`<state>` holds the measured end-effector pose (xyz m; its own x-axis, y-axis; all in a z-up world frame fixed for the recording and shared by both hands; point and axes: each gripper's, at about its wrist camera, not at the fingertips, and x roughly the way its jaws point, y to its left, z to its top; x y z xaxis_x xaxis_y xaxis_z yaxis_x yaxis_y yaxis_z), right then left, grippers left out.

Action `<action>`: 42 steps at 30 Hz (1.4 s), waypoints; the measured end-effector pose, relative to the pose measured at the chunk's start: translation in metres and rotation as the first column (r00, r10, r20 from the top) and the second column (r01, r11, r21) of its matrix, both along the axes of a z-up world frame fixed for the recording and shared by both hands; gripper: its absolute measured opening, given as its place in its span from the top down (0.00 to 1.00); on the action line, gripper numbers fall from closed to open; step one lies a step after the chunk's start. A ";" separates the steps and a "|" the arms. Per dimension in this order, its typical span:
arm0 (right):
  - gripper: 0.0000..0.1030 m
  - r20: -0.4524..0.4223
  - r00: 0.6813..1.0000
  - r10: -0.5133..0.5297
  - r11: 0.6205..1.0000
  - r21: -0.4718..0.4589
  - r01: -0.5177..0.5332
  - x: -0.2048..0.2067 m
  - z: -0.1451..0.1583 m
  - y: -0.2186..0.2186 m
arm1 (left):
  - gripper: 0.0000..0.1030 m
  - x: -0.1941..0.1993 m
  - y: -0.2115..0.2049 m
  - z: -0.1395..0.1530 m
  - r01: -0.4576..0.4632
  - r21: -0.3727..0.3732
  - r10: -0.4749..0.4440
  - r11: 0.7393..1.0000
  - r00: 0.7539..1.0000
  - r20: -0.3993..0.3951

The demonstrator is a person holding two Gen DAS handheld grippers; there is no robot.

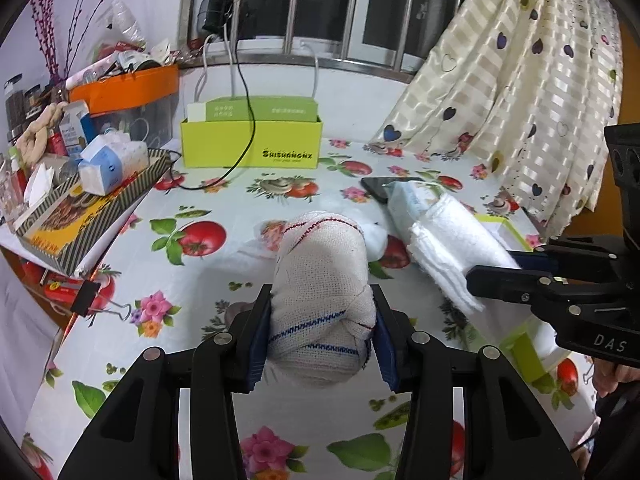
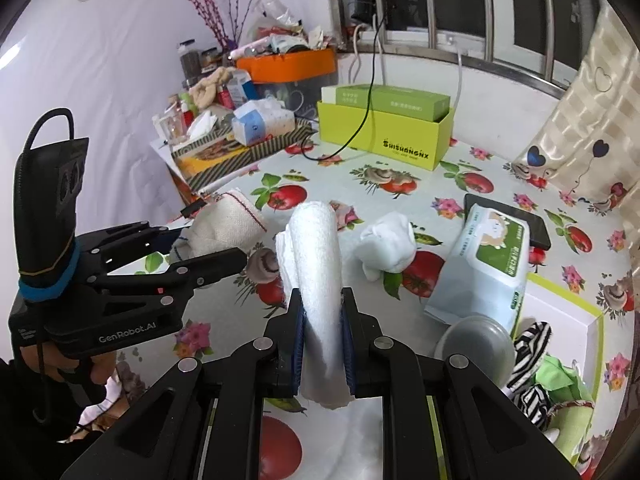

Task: Organize soft objects
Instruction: 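Carry the gauze ball and white rolled towel over the tray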

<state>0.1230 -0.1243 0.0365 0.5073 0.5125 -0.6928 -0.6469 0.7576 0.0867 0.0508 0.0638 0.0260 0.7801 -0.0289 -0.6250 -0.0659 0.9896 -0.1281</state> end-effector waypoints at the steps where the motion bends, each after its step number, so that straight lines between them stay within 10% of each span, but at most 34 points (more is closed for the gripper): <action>1: 0.85 0.003 1.000 -0.003 1.000 0.003 0.003 -0.001 0.001 -0.002 | 0.55 0.000 -0.002 0.002 0.004 -0.002 -0.004 1.000 1.000 0.003; 42: 0.85 0.065 0.978 -0.200 0.978 0.066 0.195 0.016 0.025 -0.131 | 0.55 0.058 -0.130 0.039 0.234 0.047 -0.235 0.971 0.972 0.017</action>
<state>0.1390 -0.2557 0.0616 0.6490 0.4362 -0.6233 -0.4911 0.8660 0.0946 0.1086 -0.0661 0.0648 0.7684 -0.1855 -0.6125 0.1714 0.9818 -0.0823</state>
